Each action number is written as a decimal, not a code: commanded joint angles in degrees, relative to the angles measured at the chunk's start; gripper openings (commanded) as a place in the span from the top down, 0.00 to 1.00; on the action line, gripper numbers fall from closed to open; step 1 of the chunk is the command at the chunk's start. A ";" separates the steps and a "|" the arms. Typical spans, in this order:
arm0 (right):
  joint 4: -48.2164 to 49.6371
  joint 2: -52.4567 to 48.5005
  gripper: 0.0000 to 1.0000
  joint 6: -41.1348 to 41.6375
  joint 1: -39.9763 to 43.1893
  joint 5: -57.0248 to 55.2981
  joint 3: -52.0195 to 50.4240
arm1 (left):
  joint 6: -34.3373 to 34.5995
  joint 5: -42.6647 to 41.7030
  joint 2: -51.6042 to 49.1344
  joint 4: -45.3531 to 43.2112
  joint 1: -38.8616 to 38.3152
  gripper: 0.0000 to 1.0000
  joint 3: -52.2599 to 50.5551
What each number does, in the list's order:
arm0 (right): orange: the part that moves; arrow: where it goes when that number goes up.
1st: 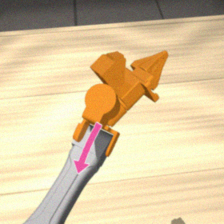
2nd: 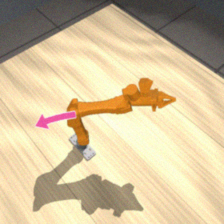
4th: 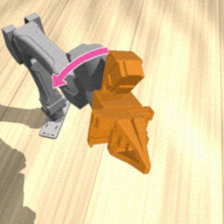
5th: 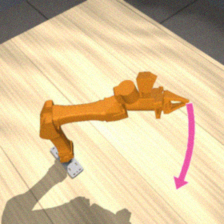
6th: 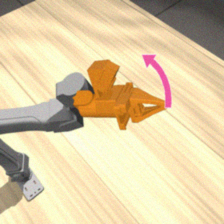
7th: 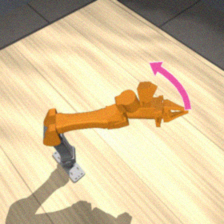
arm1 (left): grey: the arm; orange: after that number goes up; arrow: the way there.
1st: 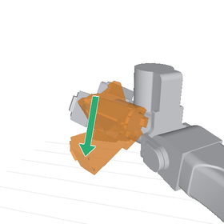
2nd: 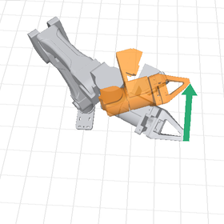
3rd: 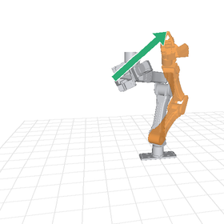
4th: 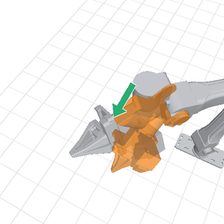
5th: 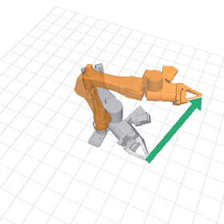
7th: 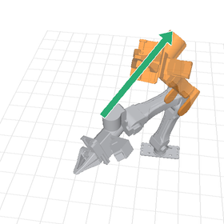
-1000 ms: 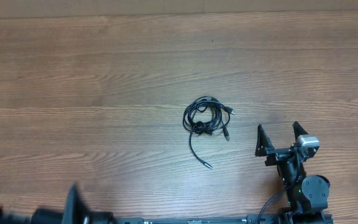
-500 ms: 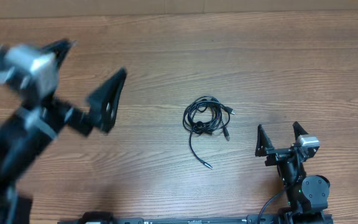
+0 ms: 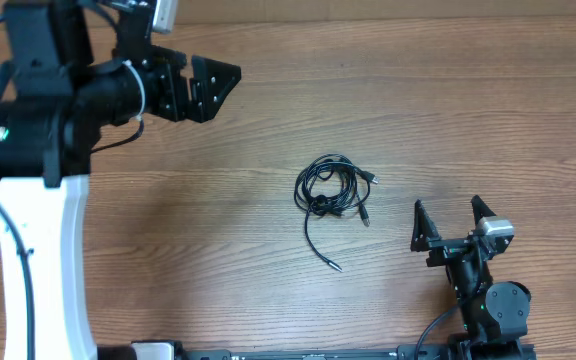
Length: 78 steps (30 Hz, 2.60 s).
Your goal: Untangle cables
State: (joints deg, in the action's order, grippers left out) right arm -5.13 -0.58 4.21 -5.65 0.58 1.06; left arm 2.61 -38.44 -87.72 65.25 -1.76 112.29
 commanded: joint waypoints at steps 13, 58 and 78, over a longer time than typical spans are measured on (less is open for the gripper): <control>0.31 0.42 0.00 -0.42 0.20 -0.46 -0.61 | -0.50 -1.55 -20.31 12.37 -3.34 0.96 1.33; 0.31 0.42 0.00 -0.42 0.20 -0.46 -0.61 | 24.72 27.06 -38.56 10.75 -23.37 0.96 -0.09; 0.28 0.42 0.00 -0.42 0.20 -0.46 -0.61 | 31.26 31.61 -38.56 8.85 -28.44 0.77 -0.09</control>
State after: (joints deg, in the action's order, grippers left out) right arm -5.10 -0.58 4.21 -5.65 0.58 1.06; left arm 32.47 -8.05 -125.86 73.84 -29.06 112.53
